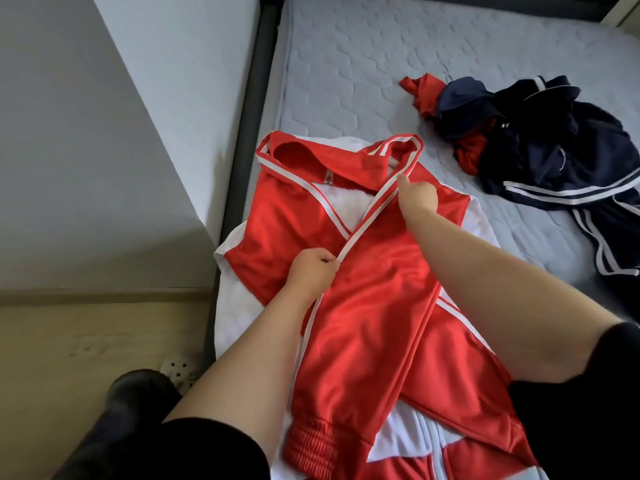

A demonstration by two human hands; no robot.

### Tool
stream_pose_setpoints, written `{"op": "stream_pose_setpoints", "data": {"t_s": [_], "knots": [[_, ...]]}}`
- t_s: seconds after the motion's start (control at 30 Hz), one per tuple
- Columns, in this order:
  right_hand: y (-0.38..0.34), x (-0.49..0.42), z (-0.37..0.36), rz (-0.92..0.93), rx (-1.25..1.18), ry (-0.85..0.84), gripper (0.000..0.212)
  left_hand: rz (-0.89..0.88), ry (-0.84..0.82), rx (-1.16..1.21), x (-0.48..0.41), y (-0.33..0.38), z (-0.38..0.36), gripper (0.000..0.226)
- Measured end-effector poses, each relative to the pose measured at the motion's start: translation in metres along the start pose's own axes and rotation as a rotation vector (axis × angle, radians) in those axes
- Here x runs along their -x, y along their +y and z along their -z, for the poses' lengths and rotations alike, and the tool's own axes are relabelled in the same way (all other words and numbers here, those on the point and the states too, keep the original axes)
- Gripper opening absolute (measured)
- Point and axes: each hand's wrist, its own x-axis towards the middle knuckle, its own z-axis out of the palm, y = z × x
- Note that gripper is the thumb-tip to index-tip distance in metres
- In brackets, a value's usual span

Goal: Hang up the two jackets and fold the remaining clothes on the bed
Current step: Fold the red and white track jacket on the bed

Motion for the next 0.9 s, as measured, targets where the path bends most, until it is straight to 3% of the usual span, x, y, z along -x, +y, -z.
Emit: {"op": "stream_pose_setpoints", "data": {"t_s": [0.1,0.23,0.33,0.4,0.47,0.5,0.57,0.63,0.73,0.83,0.9], "knots": [[-0.014,-0.017,-0.007,-0.106,-0.095,0.007,0.037,0.001,-0.031,0.026,-0.002,-0.002,0.003,0.012],[-0.021,-0.028,-0.013,0.067,0.102,0.067,0.020,0.041,-0.037,0.105,-0.005,-0.004,0.003,0.013],[-0.019,-0.026,-0.013,0.478,0.586,0.203,0.018,0.055,-0.038,0.125,-0.008,-0.004,0.002,0.014],[-0.014,-0.023,-0.017,0.830,1.032,0.054,0.023,0.054,-0.040,0.125,-0.008,-0.004,0.002,0.015],[-0.008,-0.019,-0.017,0.905,1.264,-0.129,0.027,0.048,-0.046,0.117,-0.007,-0.003,0.002,0.016],[-0.007,-0.017,-0.016,0.854,1.261,-0.161,0.029,0.046,-0.056,0.115,-0.007,-0.003,0.003,0.016],[-0.002,-0.013,-0.013,0.738,1.011,-0.147,0.042,0.051,-0.073,0.103,-0.005,-0.002,0.003,0.016],[0.003,-0.001,-0.009,0.742,0.656,-0.008,0.050,0.062,-0.086,0.084,-0.003,0.000,0.004,0.016],[0.015,0.027,-0.003,0.771,0.301,0.165,0.042,0.077,-0.130,0.068,0.001,0.004,0.005,0.016],[0.039,0.056,0.002,0.787,0.240,0.182,0.038,0.095,-0.148,0.053,0.006,0.004,0.007,0.020],[0.061,0.068,0.003,0.799,0.409,0.089,0.043,0.100,-0.134,0.038,0.012,0.004,0.007,0.022]]}}
